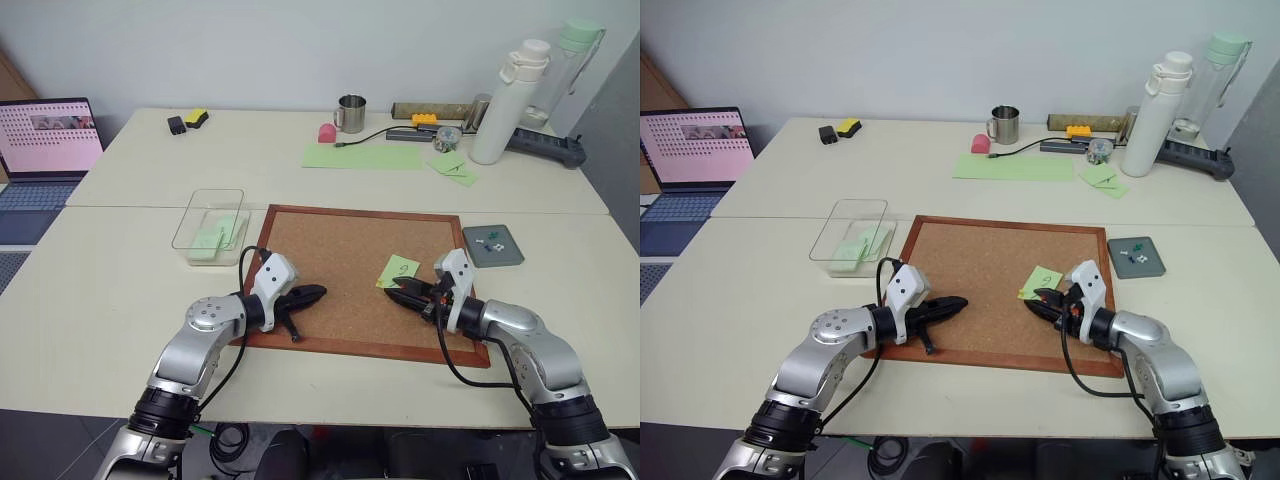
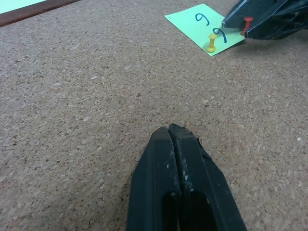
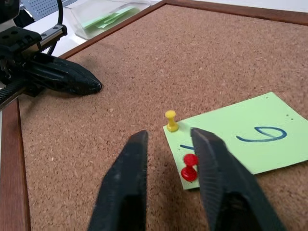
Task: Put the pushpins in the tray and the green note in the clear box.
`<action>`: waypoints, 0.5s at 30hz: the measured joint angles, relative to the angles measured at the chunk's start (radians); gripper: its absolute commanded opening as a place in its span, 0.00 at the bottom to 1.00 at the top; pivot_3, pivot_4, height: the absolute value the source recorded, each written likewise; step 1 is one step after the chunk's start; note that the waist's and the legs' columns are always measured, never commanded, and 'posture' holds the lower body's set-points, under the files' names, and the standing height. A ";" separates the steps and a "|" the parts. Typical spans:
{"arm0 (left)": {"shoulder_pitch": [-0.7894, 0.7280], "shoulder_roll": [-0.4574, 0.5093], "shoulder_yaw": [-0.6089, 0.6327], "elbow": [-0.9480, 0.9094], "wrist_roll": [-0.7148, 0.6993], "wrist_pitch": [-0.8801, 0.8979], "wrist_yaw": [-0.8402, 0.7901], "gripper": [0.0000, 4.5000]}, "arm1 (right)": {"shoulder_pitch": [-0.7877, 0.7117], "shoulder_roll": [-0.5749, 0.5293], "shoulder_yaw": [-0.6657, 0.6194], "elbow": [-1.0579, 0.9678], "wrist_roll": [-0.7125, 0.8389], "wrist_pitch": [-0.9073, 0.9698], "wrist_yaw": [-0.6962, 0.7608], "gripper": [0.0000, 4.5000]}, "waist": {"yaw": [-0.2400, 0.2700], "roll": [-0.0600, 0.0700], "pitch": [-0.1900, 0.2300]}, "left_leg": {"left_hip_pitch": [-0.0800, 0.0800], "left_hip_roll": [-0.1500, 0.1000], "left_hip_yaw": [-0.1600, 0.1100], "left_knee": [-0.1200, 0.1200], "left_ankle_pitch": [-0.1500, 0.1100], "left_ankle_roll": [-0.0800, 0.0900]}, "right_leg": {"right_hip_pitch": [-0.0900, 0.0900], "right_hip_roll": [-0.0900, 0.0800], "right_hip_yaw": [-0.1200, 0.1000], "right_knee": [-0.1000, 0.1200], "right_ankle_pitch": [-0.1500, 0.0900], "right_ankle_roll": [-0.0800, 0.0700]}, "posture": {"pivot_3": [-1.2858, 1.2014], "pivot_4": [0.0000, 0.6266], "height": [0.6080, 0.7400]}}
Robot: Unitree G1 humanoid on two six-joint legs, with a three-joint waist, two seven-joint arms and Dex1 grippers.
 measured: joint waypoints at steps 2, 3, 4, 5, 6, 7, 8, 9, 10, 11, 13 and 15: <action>0.000 0.000 0.000 0.000 0.000 0.001 0.000 0.00 | 0.005 -0.001 -0.001 0.005 -0.008 -0.009 -0.001 0.04 | 0.000 0.000 0.000 | 0.000 0.000 0.000 0.000 0.000 0.000 | 0.000 0.000 0.000 0.000 0.000 0.000 | 0.52 0.24 1.00; 0.000 0.000 0.000 0.000 0.000 0.001 -0.001 0.00 | 0.005 -0.001 -0.006 0.009 -0.015 -0.016 -0.006 0.01 | 0.000 0.000 0.000 | 0.000 0.000 0.000 0.000 0.000 0.000 | 0.000 0.000 0.000 0.000 0.000 0.000 | 0.52 0.24 1.00; -0.001 0.000 -0.001 -0.001 0.000 0.001 -0.002 0.00 | 0.005 -0.001 -0.009 0.011 -0.021 -0.019 -0.005 0.01 | 0.000 0.000 0.000 | 0.000 0.000 0.000 0.000 0.000 0.000 | 0.000 0.000 0.000 0.000 0.000 0.000 | 0.52 0.24 1.00; -0.001 0.000 -0.001 0.000 0.000 0.002 -0.002 0.00 | 0.006 0.000 -0.009 0.011 -0.022 -0.022 -0.004 0.01 | 0.000 0.000 0.000 | 0.000 0.000 0.000 0.000 0.000 0.000 | 0.000 0.000 0.000 0.000 0.000 0.000 | 0.52 0.24 1.00; -0.001 0.000 -0.001 0.000 0.000 0.003 -0.002 0.00 | 0.006 0.000 -0.009 0.011 -0.023 -0.022 -0.004 0.01 | 0.000 0.000 0.000 | 0.000 0.000 0.000 0.000 0.000 0.000 | 0.000 0.000 0.000 0.000 0.000 0.000 | 0.52 0.24 1.00; -0.002 0.000 -0.001 -0.001 0.000 0.004 -0.002 0.00 | 0.007 0.002 -0.011 0.011 -0.020 -0.022 -0.004 0.01 | 0.000 0.000 0.000 | 0.000 0.000 0.000 0.000 0.000 0.000 | 0.000 0.000 0.000 0.000 0.000 0.000 | 0.52 0.24 1.00; -0.002 0.000 -0.001 -0.001 0.000 0.005 -0.003 0.00 | 0.009 0.009 -0.017 0.011 -0.016 -0.022 -0.005 0.01 | 0.000 0.000 0.000 | 0.000 0.000 0.000 0.000 0.000 0.000 | 0.000 0.000 0.000 0.000 0.000 0.000 | 0.52 0.24 1.00; -0.002 0.000 -0.001 -0.002 0.000 0.007 -0.003 0.00 | 0.013 0.018 -0.028 0.010 -0.001 -0.021 -0.007 0.01 | 0.000 0.000 0.000 | 0.000 0.000 0.000 0.000 0.000 0.000 | 0.000 0.000 0.000 0.000 0.000 0.000 | 0.52 0.24 1.00; -0.002 0.000 -0.001 -0.003 0.000 0.008 -0.003 0.00 | 0.016 0.029 -0.048 0.000 0.019 -0.020 -0.012 0.01 | 0.000 0.000 0.000 | 0.000 0.000 0.000 0.000 0.000 0.000 | 0.000 0.000 0.000 0.000 0.000 0.000 | 0.52 0.24 1.00; -0.002 0.000 -0.001 -0.003 0.000 0.009 -0.003 0.00 | 0.016 0.033 -0.059 -0.014 0.039 -0.018 -0.014 0.01 | 0.000 0.000 0.000 | 0.000 0.000 0.000 0.000 0.000 0.000 | 0.000 0.000 0.000 0.000 0.000 0.000 | 0.52 0.24 1.00; -0.002 0.000 -0.001 -0.004 0.000 0.010 -0.003 0.00 | 0.017 0.042 -0.094 -0.067 0.093 -0.001 -0.017 0.01 | 0.000 0.000 0.000 | 0.000 0.000 0.000 0.000 0.000 0.000 | 0.000 0.000 0.000 0.000 0.000 0.000 | 0.52 0.24 1.00; -0.001 0.000 0.000 -0.005 0.000 0.011 -0.003 0.00 | 0.019 0.042 -0.128 -0.127 0.149 0.030 -0.025 0.01 | 0.001 0.000 0.000 | 0.000 0.000 -0.001 0.000 0.000 0.000 | 0.000 0.000 0.000 0.000 0.000 0.000 | 0.52 0.24 1.00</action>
